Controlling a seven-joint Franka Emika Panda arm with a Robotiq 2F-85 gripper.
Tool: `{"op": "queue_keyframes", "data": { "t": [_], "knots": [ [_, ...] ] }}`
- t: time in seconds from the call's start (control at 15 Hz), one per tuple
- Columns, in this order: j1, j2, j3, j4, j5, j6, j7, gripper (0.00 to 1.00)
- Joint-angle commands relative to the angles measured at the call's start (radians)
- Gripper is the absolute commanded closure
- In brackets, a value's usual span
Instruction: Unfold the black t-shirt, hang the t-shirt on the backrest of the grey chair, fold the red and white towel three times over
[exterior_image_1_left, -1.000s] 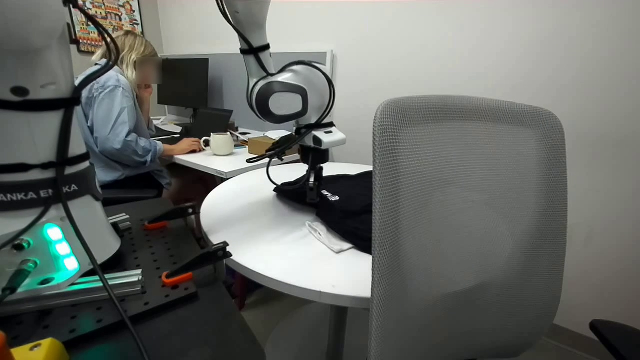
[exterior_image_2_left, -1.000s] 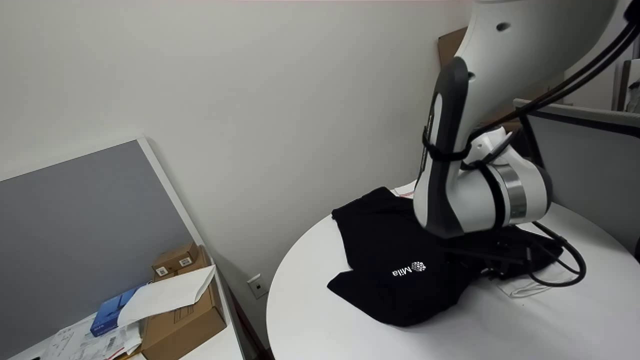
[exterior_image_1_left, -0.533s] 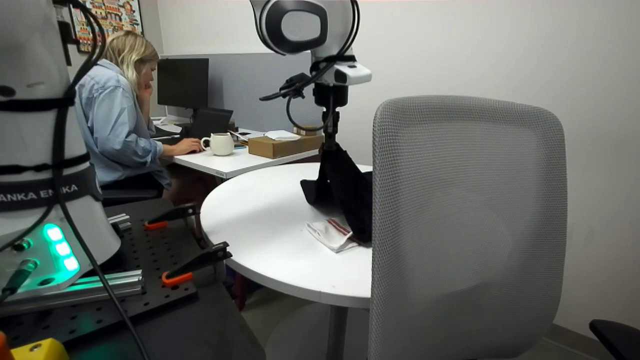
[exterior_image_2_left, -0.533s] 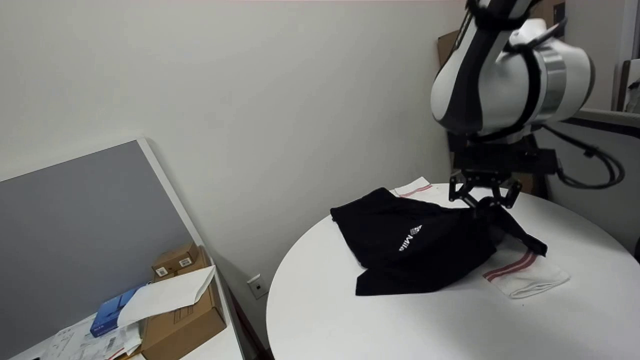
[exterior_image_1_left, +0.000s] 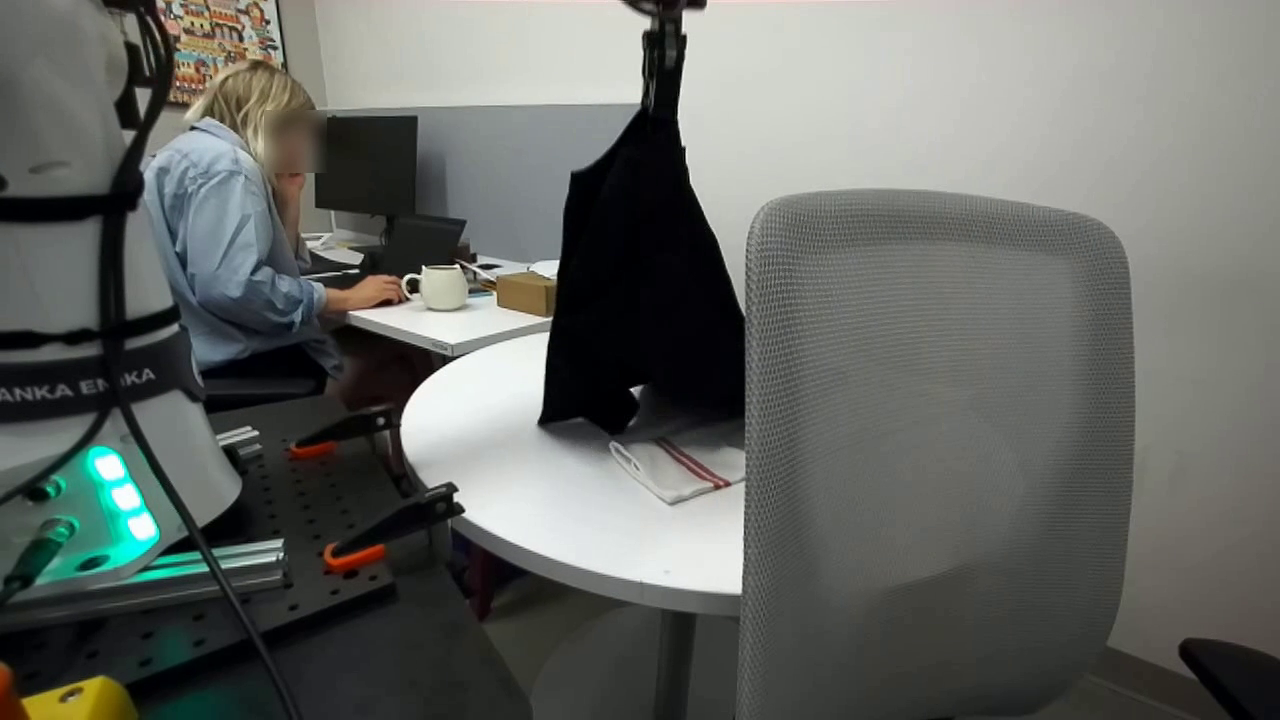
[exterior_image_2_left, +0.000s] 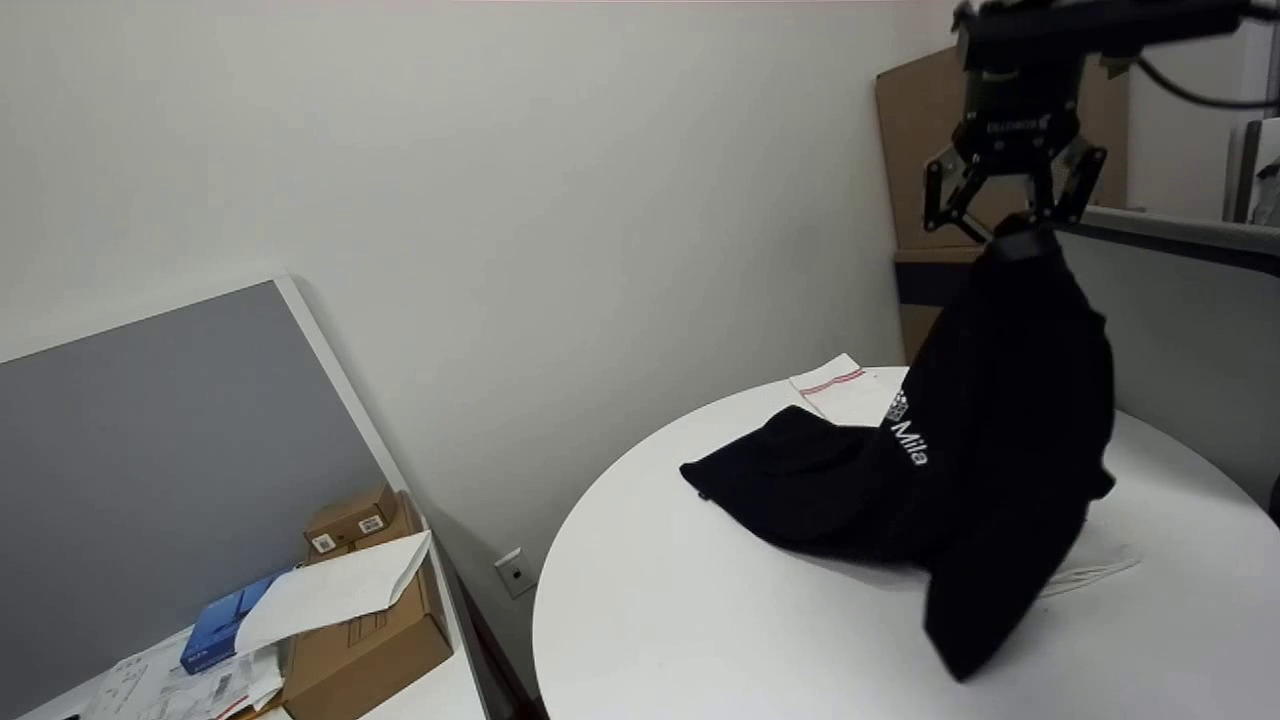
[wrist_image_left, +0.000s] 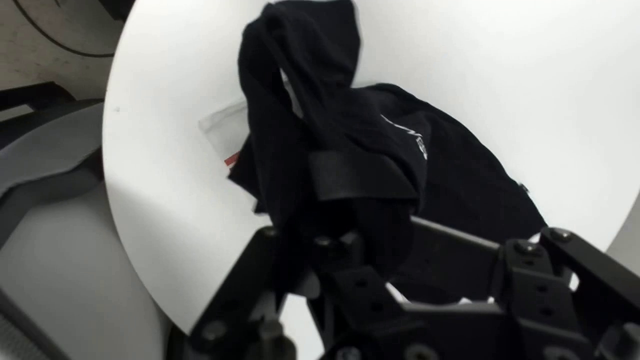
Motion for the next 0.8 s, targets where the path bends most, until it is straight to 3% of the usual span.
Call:
{"op": "queue_keyframes", "data": {
  "t": [0.0,0.47,0.73],
  "knots": [
    [-0.038,-0.051,0.024,0.183,-0.036,-0.182,-0.013,1.0],
    [-0.028,-0.027,0.084,0.623,-0.119,-0.524,-0.039,1.0],
    [-0.028,0.024,0.099,0.85,-0.166,-0.654,-0.084,1.0]
  ]
}}
